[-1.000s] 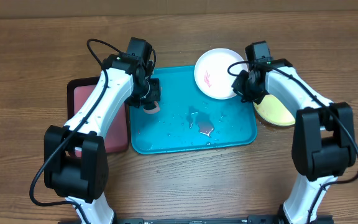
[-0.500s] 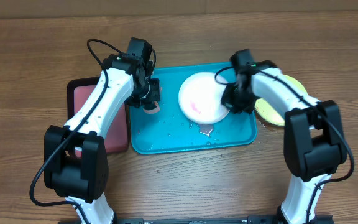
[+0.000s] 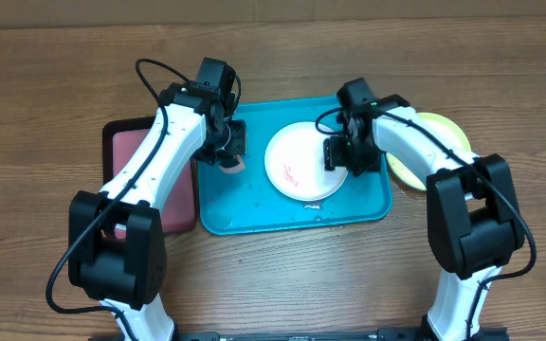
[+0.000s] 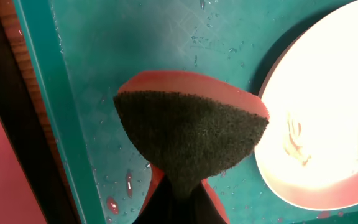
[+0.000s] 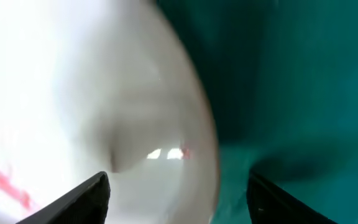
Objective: Clean dirty plates on tray and stack at the side
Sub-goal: 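Grasp the white plate rim with the right gripper and drag it to center, then scrub the white plate with the sponge while right gripper holds its rim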
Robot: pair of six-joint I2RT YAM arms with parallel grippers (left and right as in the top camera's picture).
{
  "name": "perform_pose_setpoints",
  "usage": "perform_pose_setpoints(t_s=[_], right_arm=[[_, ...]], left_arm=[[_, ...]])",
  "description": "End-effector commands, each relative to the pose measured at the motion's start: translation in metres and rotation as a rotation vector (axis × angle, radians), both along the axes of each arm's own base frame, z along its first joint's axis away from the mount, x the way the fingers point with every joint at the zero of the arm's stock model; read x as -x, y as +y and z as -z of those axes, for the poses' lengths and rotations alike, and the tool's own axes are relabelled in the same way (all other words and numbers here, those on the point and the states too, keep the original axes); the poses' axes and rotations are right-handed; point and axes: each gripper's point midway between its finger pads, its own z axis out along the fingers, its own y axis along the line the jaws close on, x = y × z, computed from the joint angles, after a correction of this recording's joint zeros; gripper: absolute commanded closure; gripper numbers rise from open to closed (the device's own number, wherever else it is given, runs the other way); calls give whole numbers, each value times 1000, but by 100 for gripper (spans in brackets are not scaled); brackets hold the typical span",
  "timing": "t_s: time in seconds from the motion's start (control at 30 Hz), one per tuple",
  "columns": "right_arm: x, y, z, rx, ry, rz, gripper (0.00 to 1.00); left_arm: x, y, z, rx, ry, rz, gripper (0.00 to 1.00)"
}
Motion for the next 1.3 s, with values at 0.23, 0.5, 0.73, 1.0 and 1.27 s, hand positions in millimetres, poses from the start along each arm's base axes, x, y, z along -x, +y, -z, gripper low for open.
perform_pose_setpoints(t_s=[0.23, 0.5, 0.73, 1.0, 1.27], right_arm=[[-50, 12, -14, -60, -242, -246, 46], [-33, 8, 7, -56, -133, -188, 80], [-5, 17, 9, -114, 31, 32, 96], [31, 48, 15, -89, 154, 200, 96], [46, 58, 27, -40, 169, 294, 96]], left_arm=[[0, -1, 3, -9, 0, -5, 96], [0, -1, 3, -9, 0, -4, 96], [-2, -3, 3, -6, -8, -2, 96], [-9, -20, 10, 3, -38, 32, 96], [-2, -37, 53, -41, 35, 83, 96]])
